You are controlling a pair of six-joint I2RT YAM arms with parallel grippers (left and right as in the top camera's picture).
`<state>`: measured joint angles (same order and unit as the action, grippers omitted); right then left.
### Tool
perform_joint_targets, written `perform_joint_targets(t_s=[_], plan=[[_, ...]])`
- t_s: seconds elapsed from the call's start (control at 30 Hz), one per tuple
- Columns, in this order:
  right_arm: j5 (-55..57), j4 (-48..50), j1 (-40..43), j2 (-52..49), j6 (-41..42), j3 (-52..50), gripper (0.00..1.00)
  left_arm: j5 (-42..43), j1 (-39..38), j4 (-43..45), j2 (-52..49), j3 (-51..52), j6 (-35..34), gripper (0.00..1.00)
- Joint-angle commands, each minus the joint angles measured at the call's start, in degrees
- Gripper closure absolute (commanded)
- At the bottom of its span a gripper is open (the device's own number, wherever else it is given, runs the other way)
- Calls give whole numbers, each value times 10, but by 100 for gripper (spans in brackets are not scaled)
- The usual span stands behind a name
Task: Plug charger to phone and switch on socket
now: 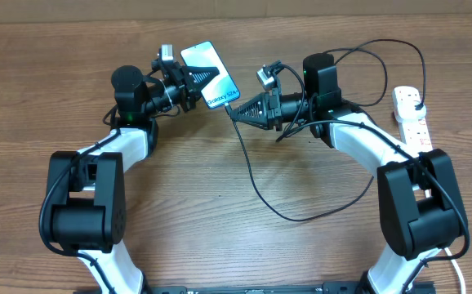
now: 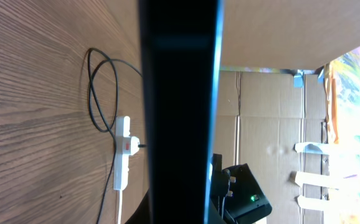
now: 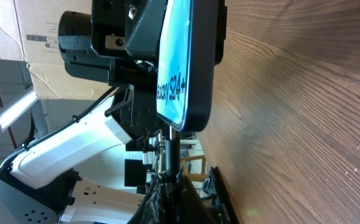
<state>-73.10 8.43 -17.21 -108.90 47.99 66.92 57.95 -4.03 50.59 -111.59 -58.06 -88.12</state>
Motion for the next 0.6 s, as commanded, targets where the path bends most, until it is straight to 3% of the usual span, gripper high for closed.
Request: perform_joint_targets(t_s=[0.0, 0.57], plan=[[8, 5, 5, 22, 5, -1, 96, 6, -9, 7, 4, -3, 13, 96], [32, 5, 5, 22, 29, -1, 96, 38, -9, 7, 4, -3, 44, 96]])
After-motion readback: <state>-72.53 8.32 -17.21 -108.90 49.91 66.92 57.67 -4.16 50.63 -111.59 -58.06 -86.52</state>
